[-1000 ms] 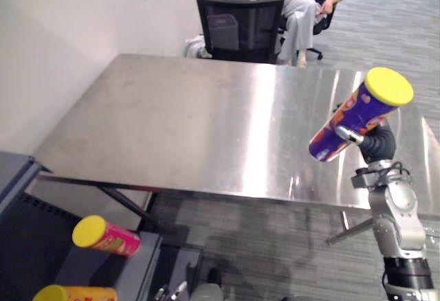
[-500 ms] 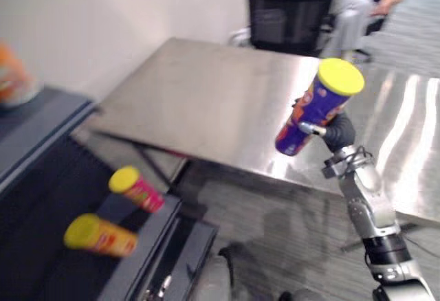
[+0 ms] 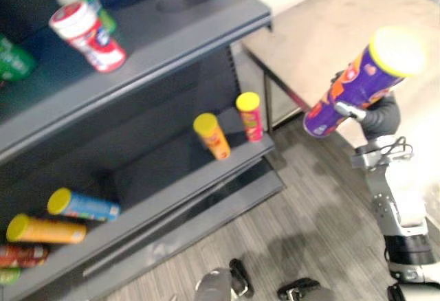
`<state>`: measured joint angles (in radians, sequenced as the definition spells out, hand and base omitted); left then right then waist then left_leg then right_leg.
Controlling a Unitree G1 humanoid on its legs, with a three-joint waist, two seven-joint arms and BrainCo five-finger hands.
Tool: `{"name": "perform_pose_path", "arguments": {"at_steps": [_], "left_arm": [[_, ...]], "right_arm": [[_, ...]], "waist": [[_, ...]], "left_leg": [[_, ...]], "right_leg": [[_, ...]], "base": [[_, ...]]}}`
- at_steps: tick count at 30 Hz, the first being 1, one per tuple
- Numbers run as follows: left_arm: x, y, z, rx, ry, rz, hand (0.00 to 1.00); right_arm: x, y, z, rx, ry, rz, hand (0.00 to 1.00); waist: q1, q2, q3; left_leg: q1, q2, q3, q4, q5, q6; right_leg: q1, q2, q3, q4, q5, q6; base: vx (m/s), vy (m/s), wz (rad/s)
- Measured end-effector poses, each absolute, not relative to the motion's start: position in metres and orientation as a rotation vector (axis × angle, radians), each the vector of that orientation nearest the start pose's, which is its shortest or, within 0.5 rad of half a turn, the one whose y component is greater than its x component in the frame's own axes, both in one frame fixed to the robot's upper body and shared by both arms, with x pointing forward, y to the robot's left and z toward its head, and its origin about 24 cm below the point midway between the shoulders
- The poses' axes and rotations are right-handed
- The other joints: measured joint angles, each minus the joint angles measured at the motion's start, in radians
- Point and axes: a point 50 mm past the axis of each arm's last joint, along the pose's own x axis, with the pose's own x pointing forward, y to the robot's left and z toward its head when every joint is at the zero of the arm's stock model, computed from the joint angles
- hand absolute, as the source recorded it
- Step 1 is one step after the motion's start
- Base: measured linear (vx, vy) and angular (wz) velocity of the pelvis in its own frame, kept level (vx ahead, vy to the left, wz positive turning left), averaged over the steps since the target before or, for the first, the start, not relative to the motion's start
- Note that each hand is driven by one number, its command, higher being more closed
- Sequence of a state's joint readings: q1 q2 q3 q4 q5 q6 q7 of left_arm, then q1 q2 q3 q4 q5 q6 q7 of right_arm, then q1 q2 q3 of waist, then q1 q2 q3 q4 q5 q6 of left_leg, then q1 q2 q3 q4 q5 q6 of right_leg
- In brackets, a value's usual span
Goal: Put the gum and the chips on the shelf.
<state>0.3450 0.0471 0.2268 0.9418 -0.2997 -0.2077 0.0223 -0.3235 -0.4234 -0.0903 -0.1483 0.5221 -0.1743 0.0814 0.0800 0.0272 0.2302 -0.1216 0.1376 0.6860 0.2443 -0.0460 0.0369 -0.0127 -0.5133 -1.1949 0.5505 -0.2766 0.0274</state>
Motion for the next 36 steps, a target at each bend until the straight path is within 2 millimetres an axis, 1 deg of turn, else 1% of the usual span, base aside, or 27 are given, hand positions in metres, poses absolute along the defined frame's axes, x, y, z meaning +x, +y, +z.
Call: {"name": "perform_pose_path", "arguments": {"at_steps": [2,3,4,5,6,8,9,11,12,13,14,15,16,18,19,24,28,30,33,36], "left_arm": [[0.021,0.214,-0.157,-0.249,1.007,0.547,0.00],[0.024,0.214,-0.157,-0.241,1.004,0.530,0.00],[0.027,0.216,-0.157,-0.232,0.998,0.523,0.00],[0.028,0.217,-0.157,-0.225,0.996,0.520,0.00],[0.029,0.220,-0.156,-0.206,0.995,0.508,0.00],[0.028,0.223,-0.155,-0.194,0.997,0.510,0.00],[0.028,0.227,-0.154,-0.179,0.995,0.519,0.00],[0.029,0.231,-0.153,-0.169,0.992,0.522,0.00],[0.028,0.231,-0.154,-0.171,0.993,0.523,0.00],[0.028,0.231,-0.153,-0.171,0.993,0.524,0.00],[0.029,0.229,-0.154,-0.177,0.994,0.521,0.00],[0.029,0.229,-0.154,-0.177,0.991,0.520,0.00],[0.029,0.231,-0.154,-0.174,0.991,0.522,0.00],[0.026,0.230,-0.155,-0.176,0.997,0.519,0.00],[0.026,0.230,-0.155,-0.178,0.998,0.515,0.00],[0.027,0.230,-0.155,-0.180,0.989,0.512,0.00],[0.026,0.232,-0.154,-0.186,0.986,0.528,0.00],[0.026,0.233,-0.154,-0.190,0.982,0.538,0.00],[0.025,0.233,-0.154,-0.195,0.982,0.535,0.00],[0.026,0.231,-0.154,-0.203,0.981,0.519,0.00]], "right_arm": [[0.281,-0.212,0.200,0.088,-0.657,0.124,1.00],[0.281,-0.216,0.199,0.093,-0.656,0.090,1.00],[0.280,-0.218,0.197,0.096,-0.650,0.066,1.00],[0.280,-0.218,0.196,0.102,-0.645,0.058,1.00],[0.280,-0.218,0.191,0.113,-0.631,0.044,1.00],[0.279,-0.216,0.186,0.107,-0.617,0.039,1.00],[0.279,-0.214,0.185,0.102,-0.617,0.043,1.00],[0.279,-0.212,0.185,0.100,-0.614,0.052,1.00],[0.279,-0.211,0.184,0.100,-0.613,0.054,1.00],[0.279,-0.211,0.184,0.099,-0.612,0.057,1.00],[0.279,-0.211,0.185,0.098,-0.614,0.061,1.00],[0.279,-0.210,0.185,0.097,-0.615,0.065,1.00],[0.279,-0.210,0.185,0.095,-0.615,0.071,1.00],[0.279,-0.209,0.185,0.092,-0.612,0.080,1.00],[0.279,-0.209,0.185,0.084,-0.613,0.081,1.00],[0.282,-0.206,0.188,0.056,-0.613,0.085,1.00],[0.284,-0.201,0.193,0.053,-0.628,0.114,1.00],[0.284,-0.197,0.192,0.051,-0.624,0.136,1.00],[0.286,-0.191,0.190,0.044,-0.606,0.177,1.00],[0.286,-0.187,0.189,0.040,-0.597,0.201,1.00]], "waist": [[-0.021,-0.002,-0.005],[-0.036,0.000,-0.012],[-0.045,-0.015,-0.014],[-0.046,-0.024,-0.016],[-0.042,-0.037,-0.018],[-0.031,-0.032,-0.021],[-0.025,-0.030,-0.023],[-0.021,-0.032,-0.023],[-0.021,-0.032,-0.023],[-0.021,-0.032,-0.022],[-0.017,-0.024,-0.024],[-0.013,-0.022,-0.023],[-0.010,-0.023,-0.022],[-0.013,-0.023,-0.022],[-0.013,-0.023,-0.022],[-0.012,-0.023,-0.022],[-0.001,-0.028,-0.019],[0.006,-0.034,-0.016],[0.010,-0.044,-0.009],[0.009,-0.042,-0.004]], "left_leg": [[-0.005,-0.012,0.015,-0.043,-0.009,-0.016],[-0.007,-0.027,0.015,-0.071,-0.018,-0.021],[0.001,-0.051,0.004,-0.107,-0.026,-0.018],[0.003,-0.062,-0.008,-0.120,-0.026,-0.017],[0.006,-0.078,-0.033,-0.122,-0.026,-0.010],[0.020,-0.076,-0.053,-0.122,-0.032,0.000],[0.020,-0.069,-0.065,-0.123,-0.038,0.007],[0.020,-0.069,-0.068,-0.114,-0.060,0.019],[0.020,-0.069,-0.067,-0.108,-0.065,0.018],[0.020,-0.066,-0.064,-0.091,-0.081,0.005],[0.020,-0.051,-0.054,-0.082,-0.088,-0.003],[0.020,-0.042,-0.042,-0.082,-0.088,-0.005],[0.017,-0.030,-0.034,-0.082,-0.086,-0.015],[0.018,-0.016,-0.026,-0.082,-0.084,-0.028],[0.019,-0.007,-0.019,-0.083,-0.078,-0.041],[0.023,-0.004,-0.018,-0.082,-0.065,-0.040],[0.031,-0.009,-0.016,-0.080,-0.065,-0.040],[0.040,-0.011,-0.015,-0.084,-0.066,-0.040],[0.039,-0.014,-0.018,-0.086,-0.070,-0.039],[0.042,-0.022,-0.023,-0.085,-0.075,-0.037]], "right_leg": [[0.000,-0.011,-0.013,0.038,0.000,0.000],[0.000,-0.030,-0.013,0.074,0.000,0.000],[-0.001,-0.059,-0.014,0.120,0.000,0.000],[-0.001,-0.075,-0.013,0.143,0.003,-0.005],[-0.002,-0.109,0.000,0.202,0.033,-0.051],[-0.023,-0.140,0.039,0.272,0.091,-0.102],[-0.057,-0.136,0.085,0.279,0.080,-0.088],[-0.126,-0.121,0.129,0.265,0.084,-0.091],[-0.140,-0.111,0.134,0.249,0.088,-0.088],[-0.156,-0.087,0.136,0.199,0.111,-0.086],[-0.149,-0.060,0.150,0.166,0.111,-0.085],[-0.151,-0.045,0.149,0.157,0.113,-0.084],[-0.151,-0.029,0.149,0.141,0.113,-0.084],[-0.151,-0.007,0.150,0.125,0.113,-0.084],[-0.151,0.007,0.150,0.114,0.113,-0.084],[-0.151,0.013,0.153,0.110,0.113,-0.084],[-0.140,0.017,0.157,0.094,0.113,-0.084],[-0.135,0.017,0.162,0.092,0.113,-0.084],[-0.132,0.017,0.162,0.084,0.113,-0.084],[-0.124,0.012,0.162,0.079,0.113,-0.084]], "base": [[-0.02,0.098,0.83],[-0.02,0.196,0.92],[-0.03,0.238,0.88],[0.00,0.237,0.76],[0.01,0.146,0.49],[0.04,0.120,0.31],[0.04,0.107,0.19],[0.01,0.062,0.12],[0.00,0.000,0.00],[0.02,-0.026,-0.09],[0.02,-0.029,-0.19],[0.02,-0.034,-0.30],[0.02,-0.048,-0.24],[0.03,-0.066,-0.19],[0.05,-0.055,-0.16],[0.06,-0.030,0.02],[0.03,-0.001,0.02],[0.00,0.000,0.00],[-0.03,-0.010,0.00],[-0.04,0.008,0.05]]}}
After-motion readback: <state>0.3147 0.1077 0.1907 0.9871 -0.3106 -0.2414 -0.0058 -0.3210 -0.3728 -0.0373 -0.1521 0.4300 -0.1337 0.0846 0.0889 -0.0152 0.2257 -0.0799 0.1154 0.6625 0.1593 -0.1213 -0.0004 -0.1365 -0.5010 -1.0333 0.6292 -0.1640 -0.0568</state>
